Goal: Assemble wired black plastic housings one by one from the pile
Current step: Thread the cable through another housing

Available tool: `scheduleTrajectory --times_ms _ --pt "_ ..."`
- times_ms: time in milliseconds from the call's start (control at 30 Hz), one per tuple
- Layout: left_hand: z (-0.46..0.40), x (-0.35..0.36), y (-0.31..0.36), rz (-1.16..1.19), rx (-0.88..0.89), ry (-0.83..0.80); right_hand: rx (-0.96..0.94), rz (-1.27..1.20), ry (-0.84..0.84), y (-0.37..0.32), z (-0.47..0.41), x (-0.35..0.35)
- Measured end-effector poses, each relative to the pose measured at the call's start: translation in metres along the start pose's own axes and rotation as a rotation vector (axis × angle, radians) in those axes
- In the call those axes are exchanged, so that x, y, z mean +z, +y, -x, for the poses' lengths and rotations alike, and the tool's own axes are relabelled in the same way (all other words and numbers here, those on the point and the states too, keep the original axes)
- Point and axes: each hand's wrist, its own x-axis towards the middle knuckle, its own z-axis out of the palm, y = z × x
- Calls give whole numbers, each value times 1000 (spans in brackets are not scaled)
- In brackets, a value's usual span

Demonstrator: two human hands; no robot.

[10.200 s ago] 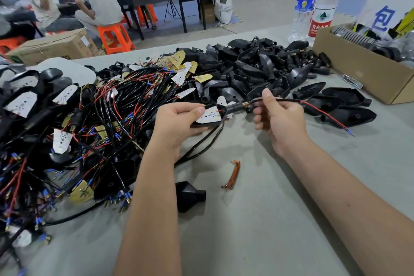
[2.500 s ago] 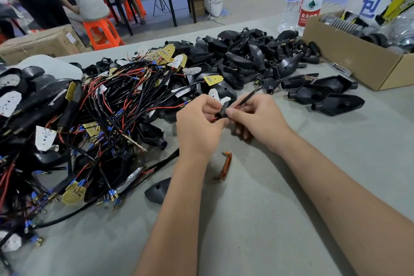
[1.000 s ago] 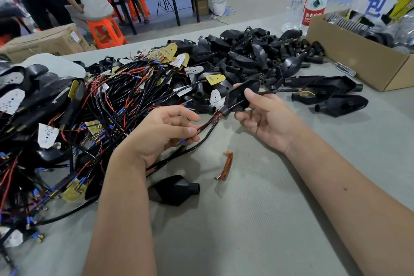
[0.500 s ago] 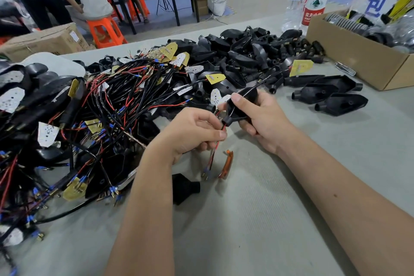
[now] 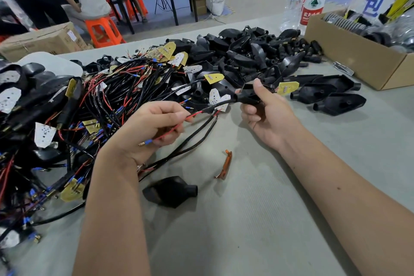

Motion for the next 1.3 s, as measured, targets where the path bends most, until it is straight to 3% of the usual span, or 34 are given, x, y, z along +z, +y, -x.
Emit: scheduleTrajectory --times_ms 133,267,467,600,733,1033,1300 --pt "1 9 -6 -68 -20 -174 73 -196 -1 -2 -1 1" --pt "-2 21 -10 -122 -67 -342 41 -20 -21 1 -4 -1" --pt "-32 61 -12 2 -135 50 -65 428 -46 13 0 6" --pt "-42 80 -19 -69 -127 212 -100 491 -62 15 2 6" --pt "-44 80 -21 -46 -153 219 -100 433 -73 12 2 7" --pt "-43 75 -22 96 -143 161 -97 84 162 6 -4 5" --pt "-43 74 -26 120 -150 115 -49 -224 100 -1 -7 -4"
